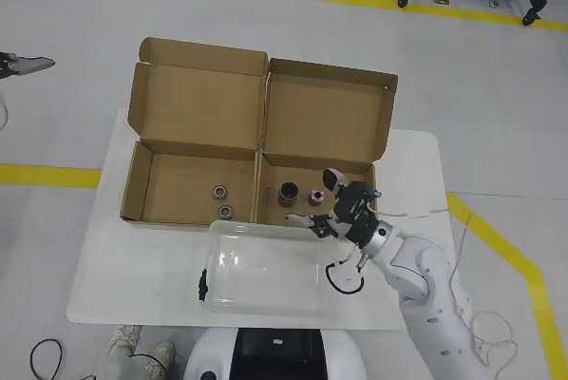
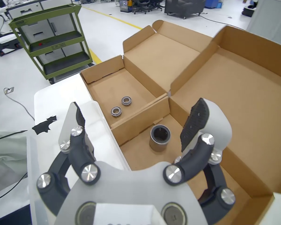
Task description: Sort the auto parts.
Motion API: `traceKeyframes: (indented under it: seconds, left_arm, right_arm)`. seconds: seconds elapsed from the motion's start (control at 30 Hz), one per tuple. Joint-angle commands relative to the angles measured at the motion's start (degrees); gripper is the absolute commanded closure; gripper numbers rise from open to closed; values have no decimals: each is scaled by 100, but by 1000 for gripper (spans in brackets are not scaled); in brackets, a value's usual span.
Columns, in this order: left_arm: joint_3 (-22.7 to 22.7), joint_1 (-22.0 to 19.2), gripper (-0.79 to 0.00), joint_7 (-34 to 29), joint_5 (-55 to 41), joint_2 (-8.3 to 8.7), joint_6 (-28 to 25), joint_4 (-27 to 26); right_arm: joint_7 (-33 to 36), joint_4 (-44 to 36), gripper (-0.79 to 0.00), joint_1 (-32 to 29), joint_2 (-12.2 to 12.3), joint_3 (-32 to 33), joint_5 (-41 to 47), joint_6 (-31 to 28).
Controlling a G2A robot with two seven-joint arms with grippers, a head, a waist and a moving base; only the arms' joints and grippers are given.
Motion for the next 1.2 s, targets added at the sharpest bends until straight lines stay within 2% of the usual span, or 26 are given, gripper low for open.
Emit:
traceKeyframes:
  seconds: [0.0, 0.2, 0.43, 0.83, 1.17]
  left_arm:
    - [0, 0, -785, 0, 0, 0, 0, 0]
    - [0, 0, -785, 0, 0, 0, 0, 0]
    - [0, 0, -785, 0, 0, 0, 0, 0]
    - [0, 0, -785, 0, 0, 0, 0, 0]
    - [0, 0, -785, 0, 0, 0, 0, 0]
  right_arm:
    - [-135, -95, -785, -292, 39, 235, 1, 86]
    - [-720, -313, -785, -1134, 137, 848, 92, 226]
    - [-1295, -451, -785, -1802, 201, 1272, 130, 373]
    - [-1800, -935, -785, -2631, 251, 1576, 19, 871]
    - [-2604, -1502, -785, -3617, 254, 1781, -249, 1483]
